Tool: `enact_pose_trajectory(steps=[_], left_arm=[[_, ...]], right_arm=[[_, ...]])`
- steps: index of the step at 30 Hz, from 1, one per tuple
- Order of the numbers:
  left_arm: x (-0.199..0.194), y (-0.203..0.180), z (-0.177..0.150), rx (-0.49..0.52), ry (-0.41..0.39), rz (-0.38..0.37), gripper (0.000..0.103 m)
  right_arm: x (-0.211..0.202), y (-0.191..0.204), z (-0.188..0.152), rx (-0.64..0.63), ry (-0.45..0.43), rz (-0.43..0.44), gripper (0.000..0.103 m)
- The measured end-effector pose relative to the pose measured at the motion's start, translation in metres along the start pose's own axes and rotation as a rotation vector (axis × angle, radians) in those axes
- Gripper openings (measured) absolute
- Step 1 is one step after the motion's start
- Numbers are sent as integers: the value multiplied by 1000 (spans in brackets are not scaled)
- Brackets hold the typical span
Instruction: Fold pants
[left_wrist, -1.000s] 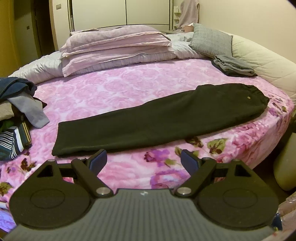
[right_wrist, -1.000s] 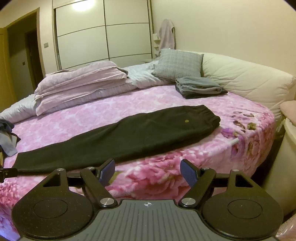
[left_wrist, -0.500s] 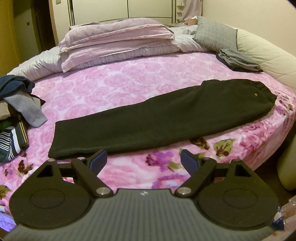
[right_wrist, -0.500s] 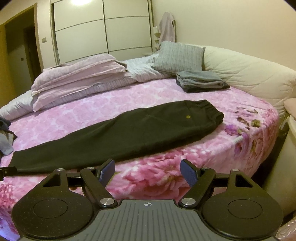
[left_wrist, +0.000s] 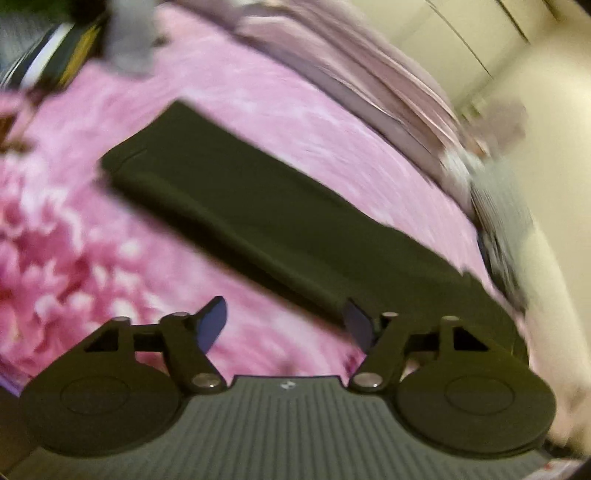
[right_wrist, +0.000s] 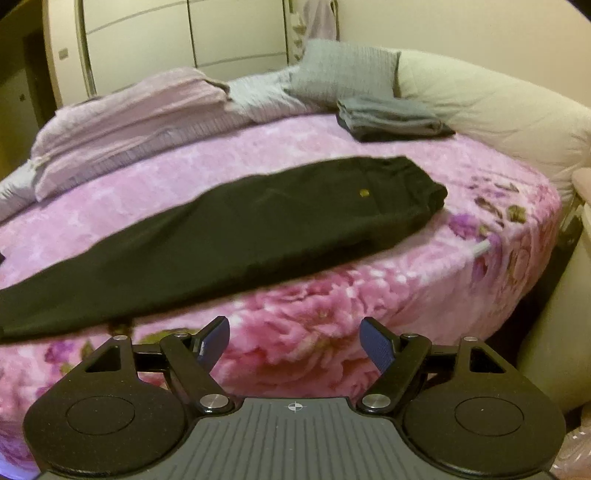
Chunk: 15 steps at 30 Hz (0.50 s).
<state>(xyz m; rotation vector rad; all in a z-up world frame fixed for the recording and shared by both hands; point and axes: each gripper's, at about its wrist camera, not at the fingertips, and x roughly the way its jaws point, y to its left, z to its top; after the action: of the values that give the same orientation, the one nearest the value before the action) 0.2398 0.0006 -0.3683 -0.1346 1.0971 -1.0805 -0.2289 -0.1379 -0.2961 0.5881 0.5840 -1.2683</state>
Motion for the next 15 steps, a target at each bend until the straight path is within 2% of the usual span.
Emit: enact_pose_trajectory(steps=[4,6,15], left_arm=[[14,31,6,-206,-67,-53,52],[20,36,9,-269,-103,-69,51],[38,27,2,-294,-220,-40,48]], right_arm=[[24,-4,7,6,28,-4,75],[35,-5,11,8,39,-3,75],[81,-21,34,44,44,-2,75]])
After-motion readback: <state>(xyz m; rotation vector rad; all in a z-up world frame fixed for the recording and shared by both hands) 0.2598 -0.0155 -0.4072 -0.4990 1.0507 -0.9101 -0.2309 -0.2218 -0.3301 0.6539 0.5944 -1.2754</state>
